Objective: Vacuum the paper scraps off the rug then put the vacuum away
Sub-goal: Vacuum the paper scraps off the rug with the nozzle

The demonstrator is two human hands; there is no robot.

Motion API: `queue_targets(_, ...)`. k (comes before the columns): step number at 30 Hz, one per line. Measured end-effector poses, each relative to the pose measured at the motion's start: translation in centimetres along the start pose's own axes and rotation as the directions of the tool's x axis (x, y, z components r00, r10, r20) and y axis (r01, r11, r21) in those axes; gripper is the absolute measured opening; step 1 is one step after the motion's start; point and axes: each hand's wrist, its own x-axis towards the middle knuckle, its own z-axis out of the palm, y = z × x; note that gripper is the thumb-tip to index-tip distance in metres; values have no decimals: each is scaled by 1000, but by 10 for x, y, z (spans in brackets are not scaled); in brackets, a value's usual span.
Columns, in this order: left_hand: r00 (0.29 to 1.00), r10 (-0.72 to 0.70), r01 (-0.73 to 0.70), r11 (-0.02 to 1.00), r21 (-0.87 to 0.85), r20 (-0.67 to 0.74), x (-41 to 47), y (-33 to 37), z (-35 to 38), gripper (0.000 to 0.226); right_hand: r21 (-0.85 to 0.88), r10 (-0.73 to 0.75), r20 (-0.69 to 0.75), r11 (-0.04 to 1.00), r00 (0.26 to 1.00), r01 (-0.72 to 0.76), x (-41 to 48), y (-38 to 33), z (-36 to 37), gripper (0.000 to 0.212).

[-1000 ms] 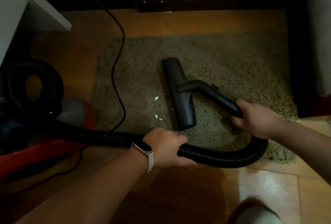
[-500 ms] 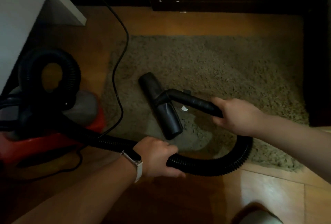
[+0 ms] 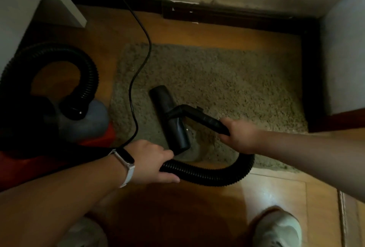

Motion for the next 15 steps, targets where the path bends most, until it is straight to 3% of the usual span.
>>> queue_targets(9,998,-48,46,998,-45,-38,-4,8,-17,66,190,188,-94,967,978,-167,-27,13,8,14)
queue_targets(15,994,-36,34,999,-27,-106,7,6,-13,65,128,110,-194,988,975,-86,-26,22,8,21)
